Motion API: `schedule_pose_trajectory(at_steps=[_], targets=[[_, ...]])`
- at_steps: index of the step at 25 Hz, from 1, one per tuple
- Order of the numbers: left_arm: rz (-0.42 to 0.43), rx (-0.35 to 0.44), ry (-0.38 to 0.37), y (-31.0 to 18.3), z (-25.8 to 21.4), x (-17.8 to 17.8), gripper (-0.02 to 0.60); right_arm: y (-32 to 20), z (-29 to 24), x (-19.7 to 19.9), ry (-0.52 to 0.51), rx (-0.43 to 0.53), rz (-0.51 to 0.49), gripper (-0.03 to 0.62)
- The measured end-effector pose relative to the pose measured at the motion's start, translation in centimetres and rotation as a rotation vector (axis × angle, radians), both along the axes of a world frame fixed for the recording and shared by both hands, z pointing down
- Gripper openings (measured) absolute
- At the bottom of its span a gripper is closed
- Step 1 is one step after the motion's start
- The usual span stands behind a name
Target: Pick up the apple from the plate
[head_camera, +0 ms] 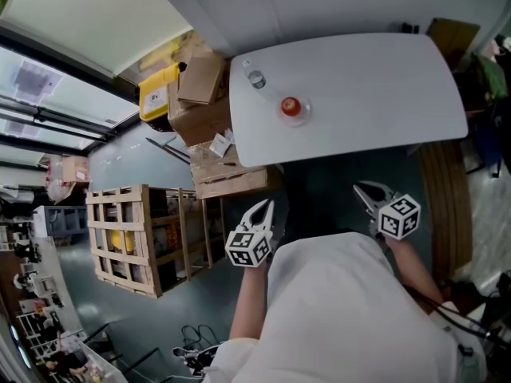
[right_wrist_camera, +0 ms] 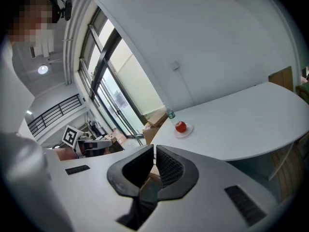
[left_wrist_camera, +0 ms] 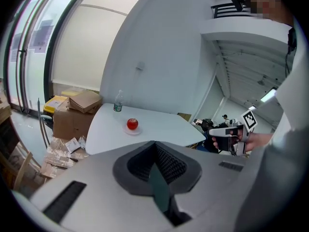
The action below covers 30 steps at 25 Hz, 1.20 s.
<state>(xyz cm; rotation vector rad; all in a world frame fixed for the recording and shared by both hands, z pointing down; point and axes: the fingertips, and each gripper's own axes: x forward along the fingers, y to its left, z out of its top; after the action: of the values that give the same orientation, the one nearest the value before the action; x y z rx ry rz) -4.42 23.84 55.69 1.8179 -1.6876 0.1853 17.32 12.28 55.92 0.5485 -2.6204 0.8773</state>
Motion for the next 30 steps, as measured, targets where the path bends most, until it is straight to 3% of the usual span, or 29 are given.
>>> schedule_pose_trajectory(at_steps=[12, 21, 30], targets=[[0.09, -0.01, 0.013, -7.1, 0.9, -3.8, 0.002, -4.8, 0.4, -2.2, 0.042, -0.001, 0.087, 0.038], [0.238, -0.036, -0.047, -13.3, 1.8, -7.1, 0.002, -8.3, -0.2, -6.4, 0.034, -0.023, 0.16, 0.038], [0.387, -0.053, -0.057, -18.4, 3.7, -9.5, 0.003, -11.3, 0.1, -10.0, 0.054, -0.051, 0.257, 0.038]])
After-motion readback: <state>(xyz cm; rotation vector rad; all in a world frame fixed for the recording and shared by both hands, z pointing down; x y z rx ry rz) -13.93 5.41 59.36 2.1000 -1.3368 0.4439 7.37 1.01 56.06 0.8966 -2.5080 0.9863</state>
